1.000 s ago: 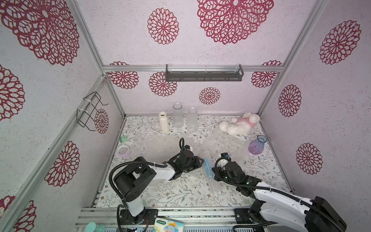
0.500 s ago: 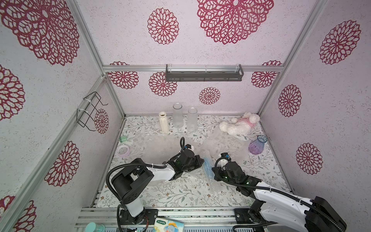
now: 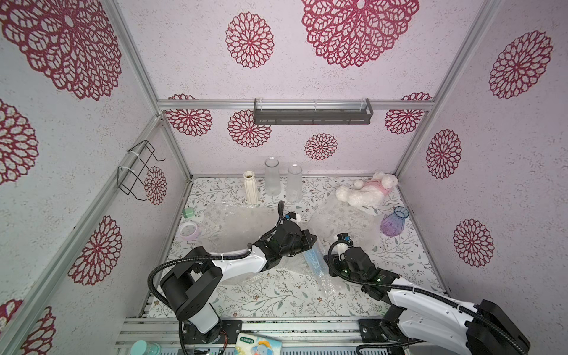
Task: Unwrap the vase from the bubble wrap
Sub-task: Unwrap the bubble wrap at the center of the board.
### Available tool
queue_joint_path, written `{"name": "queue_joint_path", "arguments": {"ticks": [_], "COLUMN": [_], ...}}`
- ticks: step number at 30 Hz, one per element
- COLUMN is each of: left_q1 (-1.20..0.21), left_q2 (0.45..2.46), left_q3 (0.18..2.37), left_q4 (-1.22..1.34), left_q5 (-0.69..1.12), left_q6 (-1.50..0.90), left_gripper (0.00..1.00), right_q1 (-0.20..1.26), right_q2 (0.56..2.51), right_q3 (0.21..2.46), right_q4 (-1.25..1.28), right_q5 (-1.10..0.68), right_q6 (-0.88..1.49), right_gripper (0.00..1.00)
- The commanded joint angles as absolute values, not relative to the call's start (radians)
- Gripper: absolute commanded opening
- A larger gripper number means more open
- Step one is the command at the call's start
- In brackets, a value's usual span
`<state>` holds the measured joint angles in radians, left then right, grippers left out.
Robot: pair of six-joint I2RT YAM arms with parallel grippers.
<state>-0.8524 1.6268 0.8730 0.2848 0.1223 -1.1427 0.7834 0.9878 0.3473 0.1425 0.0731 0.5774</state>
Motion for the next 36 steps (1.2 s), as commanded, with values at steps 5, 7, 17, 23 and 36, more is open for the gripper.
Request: {"name": "queue_joint_path", "arguments": {"ticks": [5, 7, 17, 23, 36], "left_q1": [-0.848, -0.843, -0.818, -0.819, -0.817], "left_q2": [1.666, 1.68, 1.742, 1.756, 1.72], "left_q3": [0.955, 0.971, 1.028, 1.032, 1.038], "left_q4": [0.204, 0.189, 0.146, 0.136, 0.065], "left_q5": [0.138, 0.142, 0.186, 0.195, 0.174], "left_q6": [-1.116, -1.12, -1.142, -1.134, -1.085], "left_gripper": [0.0, 0.0, 0.0, 0.0, 0.08], "right_q1": [0.782, 0.782, 0.782, 0.781, 0.771], "right_q2": [0.947, 0.953, 1.001, 1.059, 1.113], "right_q3": [0.394, 0.41, 0.421, 0.44, 0.44], "right_q4": [0.105, 0.089, 0.123, 0.149, 0.2], "right_q5": [0.092, 0.083, 0.085, 0.082, 0.084], "right_q6": [0.486, 0.468, 0.424, 0.417, 0.428], "right_gripper": [0.52, 0.57, 0.58, 0.52, 0.15]}}
